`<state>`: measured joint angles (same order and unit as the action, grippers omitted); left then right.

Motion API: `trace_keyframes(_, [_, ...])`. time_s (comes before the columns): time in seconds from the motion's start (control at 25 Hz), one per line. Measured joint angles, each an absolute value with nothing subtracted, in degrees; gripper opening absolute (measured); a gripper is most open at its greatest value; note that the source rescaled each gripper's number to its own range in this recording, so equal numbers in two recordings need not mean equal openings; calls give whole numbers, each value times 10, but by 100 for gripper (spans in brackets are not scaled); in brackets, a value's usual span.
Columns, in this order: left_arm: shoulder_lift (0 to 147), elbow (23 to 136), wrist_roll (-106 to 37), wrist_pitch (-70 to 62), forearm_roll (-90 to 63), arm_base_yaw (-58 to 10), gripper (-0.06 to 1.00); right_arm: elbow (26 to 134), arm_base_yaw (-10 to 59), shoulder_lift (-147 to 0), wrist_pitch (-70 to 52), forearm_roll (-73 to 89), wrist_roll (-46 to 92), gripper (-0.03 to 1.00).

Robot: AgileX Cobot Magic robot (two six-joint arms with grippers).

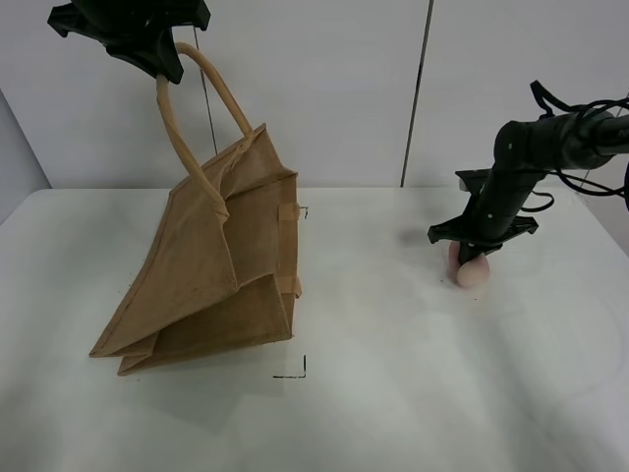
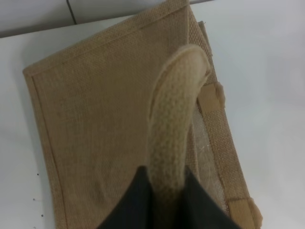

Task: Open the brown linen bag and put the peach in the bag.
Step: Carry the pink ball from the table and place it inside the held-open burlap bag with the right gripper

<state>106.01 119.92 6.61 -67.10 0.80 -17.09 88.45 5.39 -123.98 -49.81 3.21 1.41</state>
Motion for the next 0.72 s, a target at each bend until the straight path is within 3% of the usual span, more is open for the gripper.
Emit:
trace_keyframes(0.4, [1054, 1199, 66, -671, 8, -171, 0, 1067, 66, -1176, -614, 187, 106, 0])
trace_keyframes(0.72, [1030, 1199, 65, -671, 9, -171, 0, 1128, 163, -1176, -596, 270, 122, 0])
